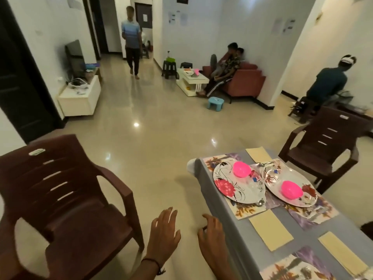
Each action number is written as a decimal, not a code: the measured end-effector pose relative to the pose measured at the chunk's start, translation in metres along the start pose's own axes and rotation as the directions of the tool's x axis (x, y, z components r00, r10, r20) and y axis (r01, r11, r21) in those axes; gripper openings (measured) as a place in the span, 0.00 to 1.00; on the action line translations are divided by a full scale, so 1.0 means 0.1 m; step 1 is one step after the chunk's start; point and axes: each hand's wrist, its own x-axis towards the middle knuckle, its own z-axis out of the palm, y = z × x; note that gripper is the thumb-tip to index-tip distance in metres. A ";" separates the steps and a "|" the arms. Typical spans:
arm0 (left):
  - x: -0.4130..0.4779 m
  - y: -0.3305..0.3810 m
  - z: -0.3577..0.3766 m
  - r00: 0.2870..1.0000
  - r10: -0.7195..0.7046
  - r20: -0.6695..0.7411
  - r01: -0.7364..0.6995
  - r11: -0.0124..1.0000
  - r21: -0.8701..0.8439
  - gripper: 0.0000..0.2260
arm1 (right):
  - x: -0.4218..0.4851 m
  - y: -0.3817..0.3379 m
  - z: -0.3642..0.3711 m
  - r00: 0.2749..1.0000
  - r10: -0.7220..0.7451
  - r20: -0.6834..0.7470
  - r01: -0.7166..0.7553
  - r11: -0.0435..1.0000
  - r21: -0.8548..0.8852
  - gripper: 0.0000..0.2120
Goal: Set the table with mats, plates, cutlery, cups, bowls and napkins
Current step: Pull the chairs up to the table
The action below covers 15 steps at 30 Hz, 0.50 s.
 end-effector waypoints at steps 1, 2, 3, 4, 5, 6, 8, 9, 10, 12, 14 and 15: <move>0.12 -0.02 0.00 1.000 0.010 -0.003 -0.010 1.000 -0.007 0.27 | 0.11 -0.02 0.03 1.000 0.009 -0.012 -0.009 1.000 0.001 0.19; 0.28 -0.06 0.02 1.000 0.031 0.004 -0.030 0.999 -0.015 0.27 | 0.26 -0.03 0.08 0.999 0.016 -0.031 -0.016 1.000 0.004 0.19; 0.41 -0.09 0.04 0.999 0.050 -0.001 -0.050 0.999 -0.021 0.27 | 0.39 -0.05 0.13 0.999 0.029 -0.043 -0.029 1.000 0.011 0.19; 0.57 -0.13 0.08 0.997 0.071 -0.007 -0.071 0.997 -0.024 0.28 | 0.54 -0.05 0.19 0.997 0.051 -0.055 -0.050 0.998 0.023 0.19; 0.76 -0.18 0.14 0.997 0.082 0.007 -0.082 0.996 -0.027 0.28 | 0.71 -0.04 0.26 0.995 0.079 -0.067 -0.077 0.996 0.040 0.18; 0.86 -0.23 0.17 0.996 0.088 0.009 -0.088 0.996 -0.026 0.28 | 0.80 -0.05 0.30 0.994 0.078 -0.076 -0.075 0.996 0.039 0.18; 1.19 -0.34 0.26 0.994 0.105 0.043 -0.105 0.994 -0.009 0.27 | 1.09 -0.03 0.39 0.993 0.084 -0.087 -0.082 0.996 0.028 0.18; 1.42 -0.39 0.33 0.993 0.111 0.047 -0.111 0.994 -0.005 0.27 | 1.29 -0.01 0.44 0.993 0.082 -0.086 -0.080 0.996 0.028 0.18; 1.62 -0.44 0.38 0.993 0.108 0.046 -0.108 0.994 -0.008 0.27 | 1.48 0.02 0.49 0.993 0.070 -0.091 -0.068 0.997 0.026 0.17; 2.04 -0.47 0.43 0.992 0.110 0.058 -0.108 0.994 -0.023 0.27 | 1.86 0.04 0.53 0.992 0.062 -0.108 -0.061 0.998 0.010 0.17; 2.43 -0.49 0.44 0.987 0.129 0.091 -0.125 0.991 -0.049 0.27 | 2.24 0.10 0.61 0.979 0.035 -0.203 -0.040 0.999 -0.025 0.15; 2.62 -0.49 0.43 0.985 0.141 0.103 -0.136 0.989 -0.056 0.27 | 2.41 0.08 0.60 0.973 0.032 -0.227 -0.038 0.999 -0.024 0.14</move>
